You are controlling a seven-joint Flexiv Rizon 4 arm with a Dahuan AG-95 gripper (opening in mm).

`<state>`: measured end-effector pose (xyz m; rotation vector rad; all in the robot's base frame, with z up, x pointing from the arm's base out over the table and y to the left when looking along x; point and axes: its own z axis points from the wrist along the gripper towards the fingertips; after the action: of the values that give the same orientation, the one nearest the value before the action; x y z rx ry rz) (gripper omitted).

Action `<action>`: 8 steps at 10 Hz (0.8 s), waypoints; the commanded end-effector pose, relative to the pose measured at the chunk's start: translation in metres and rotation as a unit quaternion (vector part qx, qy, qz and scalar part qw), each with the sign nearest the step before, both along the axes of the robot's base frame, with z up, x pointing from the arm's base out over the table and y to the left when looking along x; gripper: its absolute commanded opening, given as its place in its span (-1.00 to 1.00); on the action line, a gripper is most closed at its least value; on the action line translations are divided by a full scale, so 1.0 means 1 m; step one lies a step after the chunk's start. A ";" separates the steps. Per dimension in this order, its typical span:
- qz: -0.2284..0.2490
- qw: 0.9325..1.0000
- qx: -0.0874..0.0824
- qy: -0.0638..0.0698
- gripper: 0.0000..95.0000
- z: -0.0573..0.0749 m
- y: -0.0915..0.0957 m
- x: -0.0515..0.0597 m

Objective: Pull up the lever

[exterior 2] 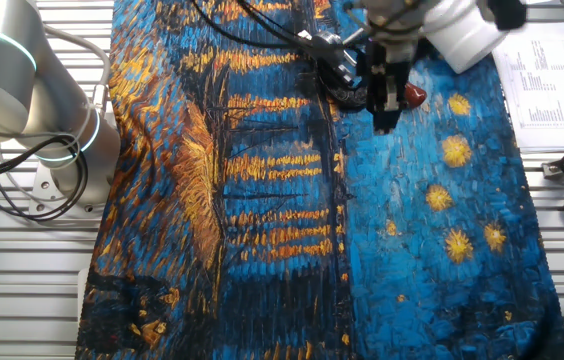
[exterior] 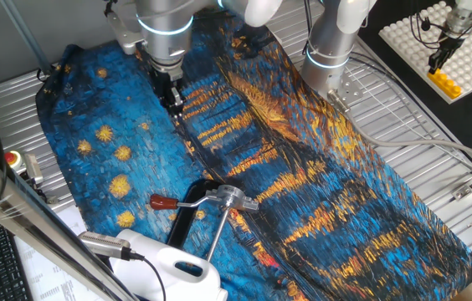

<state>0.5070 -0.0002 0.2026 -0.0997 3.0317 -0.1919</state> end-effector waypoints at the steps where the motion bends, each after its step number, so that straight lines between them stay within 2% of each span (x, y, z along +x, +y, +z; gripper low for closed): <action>1: -0.002 1.000 0.019 0.004 -1.00 -0.001 0.000 0.005; 3: 0.021 0.999 0.028 0.008 -1.00 0.002 0.002 0.017; 4: 0.036 0.998 0.038 0.017 -1.00 0.004 0.004 0.026; 6: 0.073 0.996 0.045 0.027 -1.00 0.006 0.009 0.046; 8: 0.101 0.993 0.057 0.027 -1.00 0.000 0.013 0.058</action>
<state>0.5574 0.0105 0.2048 -0.3241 3.0603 -0.0162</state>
